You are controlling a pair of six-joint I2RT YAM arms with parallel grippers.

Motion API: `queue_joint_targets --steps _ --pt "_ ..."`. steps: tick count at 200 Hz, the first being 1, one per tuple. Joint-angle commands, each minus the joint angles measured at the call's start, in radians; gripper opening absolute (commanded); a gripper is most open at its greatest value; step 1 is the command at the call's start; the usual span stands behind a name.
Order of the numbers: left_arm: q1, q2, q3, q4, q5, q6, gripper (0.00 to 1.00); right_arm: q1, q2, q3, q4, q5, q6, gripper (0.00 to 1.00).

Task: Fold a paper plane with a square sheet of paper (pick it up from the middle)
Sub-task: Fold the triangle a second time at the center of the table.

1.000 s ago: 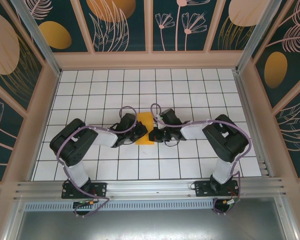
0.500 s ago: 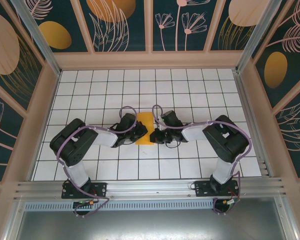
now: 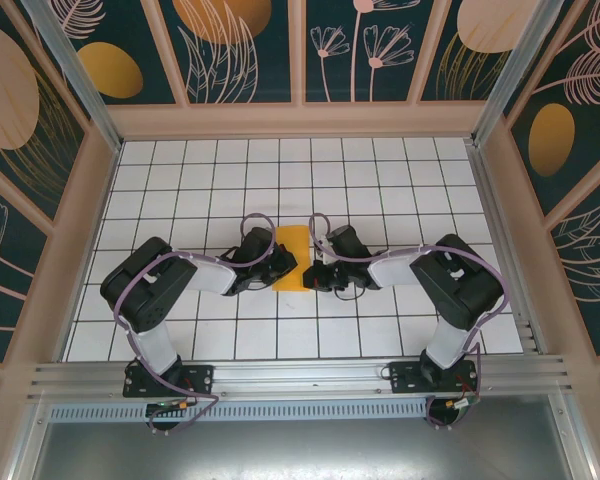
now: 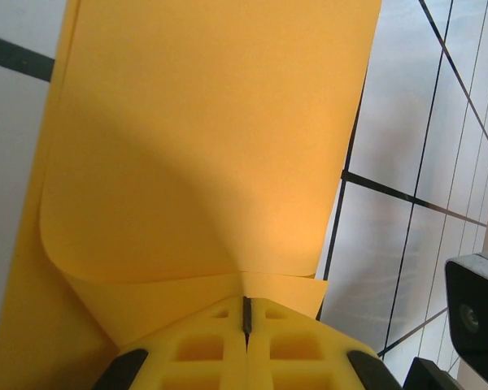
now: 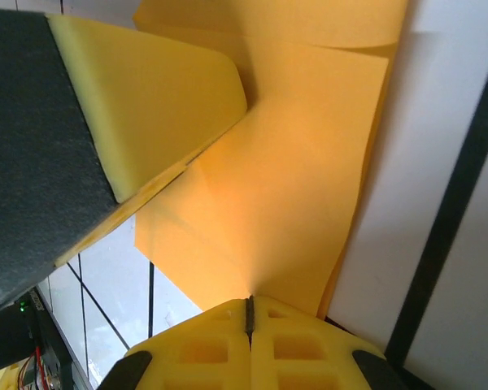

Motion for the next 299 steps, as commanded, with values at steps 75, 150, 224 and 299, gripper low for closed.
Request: queue_joint_targets --steps 75,150,224,299 --pt "0.006 0.027 -0.023 -0.028 -0.022 0.005 0.00 0.000 -0.154 -0.080 -0.157 0.016 0.045 0.05" --pt "0.007 0.025 -0.022 -0.012 -0.008 0.009 0.00 -0.003 -0.024 0.085 -0.087 0.001 0.082 0.04" --pt "0.007 -0.025 -0.011 0.025 0.050 0.037 0.09 -0.006 0.047 -0.004 -0.085 0.043 0.104 0.00" --pt "0.005 -0.096 -0.011 0.054 0.088 0.055 0.20 -0.007 0.068 0.010 -0.111 0.057 0.094 0.00"
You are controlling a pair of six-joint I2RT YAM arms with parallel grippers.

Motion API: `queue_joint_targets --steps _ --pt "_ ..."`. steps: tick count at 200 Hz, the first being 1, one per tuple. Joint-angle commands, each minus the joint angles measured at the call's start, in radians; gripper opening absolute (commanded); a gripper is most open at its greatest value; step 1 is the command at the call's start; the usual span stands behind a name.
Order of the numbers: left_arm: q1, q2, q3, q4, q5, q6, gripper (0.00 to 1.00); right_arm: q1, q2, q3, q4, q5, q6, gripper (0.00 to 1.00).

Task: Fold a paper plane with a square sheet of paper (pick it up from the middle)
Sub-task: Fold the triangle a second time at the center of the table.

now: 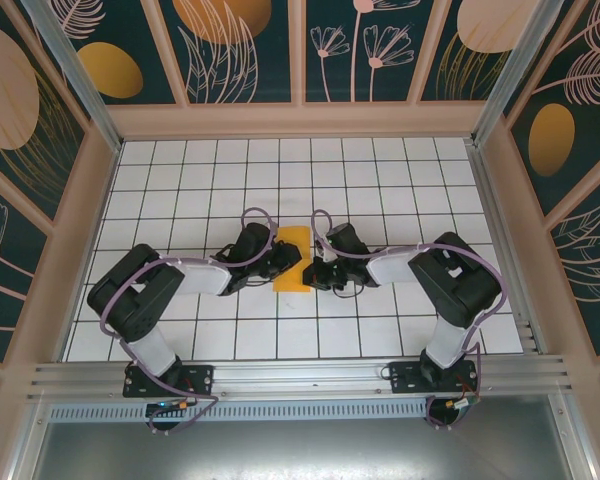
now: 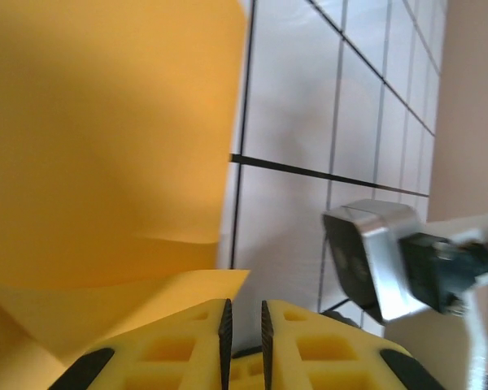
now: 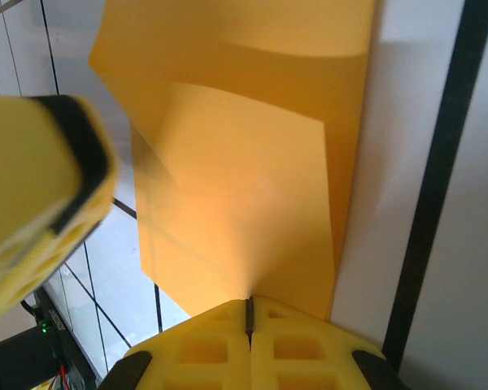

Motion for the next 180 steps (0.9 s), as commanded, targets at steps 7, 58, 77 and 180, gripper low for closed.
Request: queue_joint_targets --steps 7,58,77,180 --pt "0.004 0.005 -0.006 0.039 0.029 0.013 0.20 0.000 0.046 -0.024 -0.090 0.054 0.004 0.00" --pt "0.006 0.102 0.017 -0.010 -0.017 0.011 0.16 0.001 0.051 -0.031 -0.103 0.065 0.000 0.00" --pt "0.012 0.117 0.008 -0.009 -0.023 0.008 0.15 0.001 0.056 -0.031 -0.116 0.074 -0.008 0.00" --pt "0.067 0.113 0.035 -0.079 -0.016 0.052 0.16 0.000 0.082 -0.027 -0.184 0.120 -0.043 0.00"
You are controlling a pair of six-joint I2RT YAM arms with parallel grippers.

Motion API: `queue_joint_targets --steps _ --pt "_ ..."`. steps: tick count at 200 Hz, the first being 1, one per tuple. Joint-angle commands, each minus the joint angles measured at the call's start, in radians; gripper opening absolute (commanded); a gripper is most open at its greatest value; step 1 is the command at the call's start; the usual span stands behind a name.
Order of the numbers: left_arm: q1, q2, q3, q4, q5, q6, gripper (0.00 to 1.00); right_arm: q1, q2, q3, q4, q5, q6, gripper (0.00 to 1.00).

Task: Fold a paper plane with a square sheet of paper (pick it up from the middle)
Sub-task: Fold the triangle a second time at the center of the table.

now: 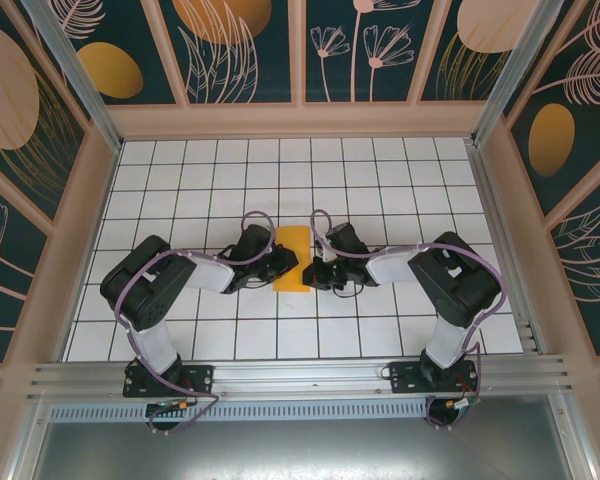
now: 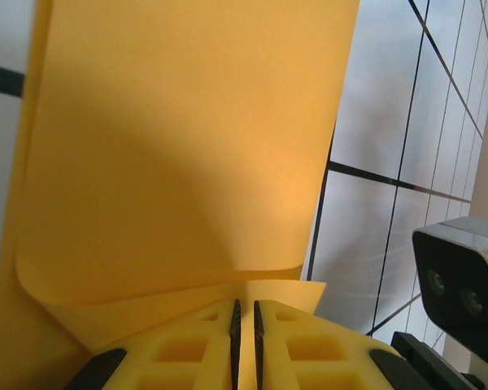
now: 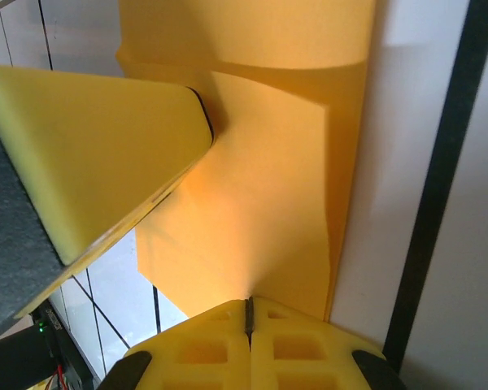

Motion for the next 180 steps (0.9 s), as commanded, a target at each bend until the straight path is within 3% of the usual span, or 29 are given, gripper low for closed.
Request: queue_joint_targets --steps 1,180 --pt "0.034 0.015 0.027 -0.075 -0.039 0.045 0.16 0.000 0.076 -0.034 -0.167 0.117 -0.032 0.00" --pt "0.136 0.039 0.083 -0.221 -0.067 0.140 0.15 0.000 0.062 -0.033 -0.173 0.115 -0.034 0.00"
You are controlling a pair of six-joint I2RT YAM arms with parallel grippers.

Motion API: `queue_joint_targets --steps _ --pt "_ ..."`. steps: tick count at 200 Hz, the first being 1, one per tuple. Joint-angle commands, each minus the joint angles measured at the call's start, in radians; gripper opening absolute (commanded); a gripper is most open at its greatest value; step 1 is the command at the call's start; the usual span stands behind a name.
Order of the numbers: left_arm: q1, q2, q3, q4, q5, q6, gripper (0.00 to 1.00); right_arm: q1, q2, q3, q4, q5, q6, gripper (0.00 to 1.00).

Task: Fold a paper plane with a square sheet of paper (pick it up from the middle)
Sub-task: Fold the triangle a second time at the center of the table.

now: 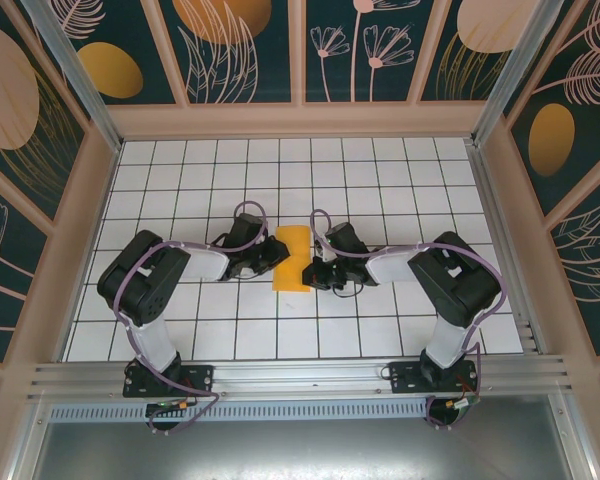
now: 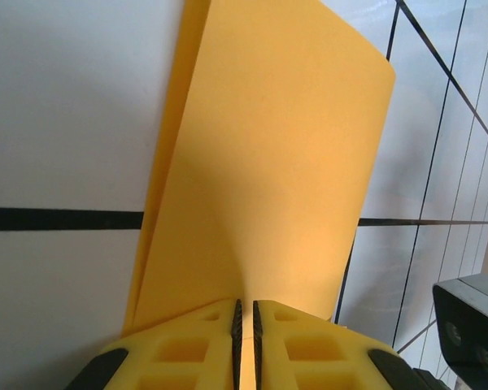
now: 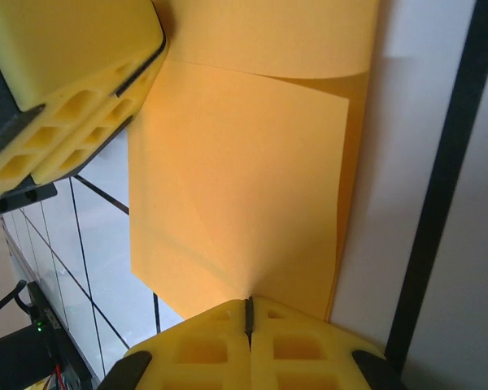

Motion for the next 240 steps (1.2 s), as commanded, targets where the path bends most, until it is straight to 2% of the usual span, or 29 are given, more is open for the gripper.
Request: queue_joint_targets --steps 1,96,170,194,212,240 --pt "0.038 0.026 0.012 -0.086 -0.114 0.054 0.15 0.000 0.062 -0.041 -0.161 0.114 -0.026 0.00" --pt "0.095 0.007 0.027 -0.154 -0.146 0.116 0.16 0.000 0.060 -0.040 -0.155 0.105 -0.027 0.00" --pt "0.099 -0.041 0.082 -0.228 -0.166 0.147 0.17 0.002 0.065 -0.043 -0.138 0.095 -0.023 0.00" --pt "0.100 -0.102 0.065 -0.186 -0.097 0.139 0.17 0.002 0.065 -0.042 -0.136 0.094 -0.023 0.00" --pt "0.094 -0.155 0.028 -0.087 -0.010 0.105 0.17 0.002 0.067 -0.040 -0.135 0.094 -0.022 0.00" --pt "0.050 -0.147 0.017 -0.003 0.079 0.082 0.17 0.002 0.069 -0.038 -0.132 0.094 -0.020 0.00"
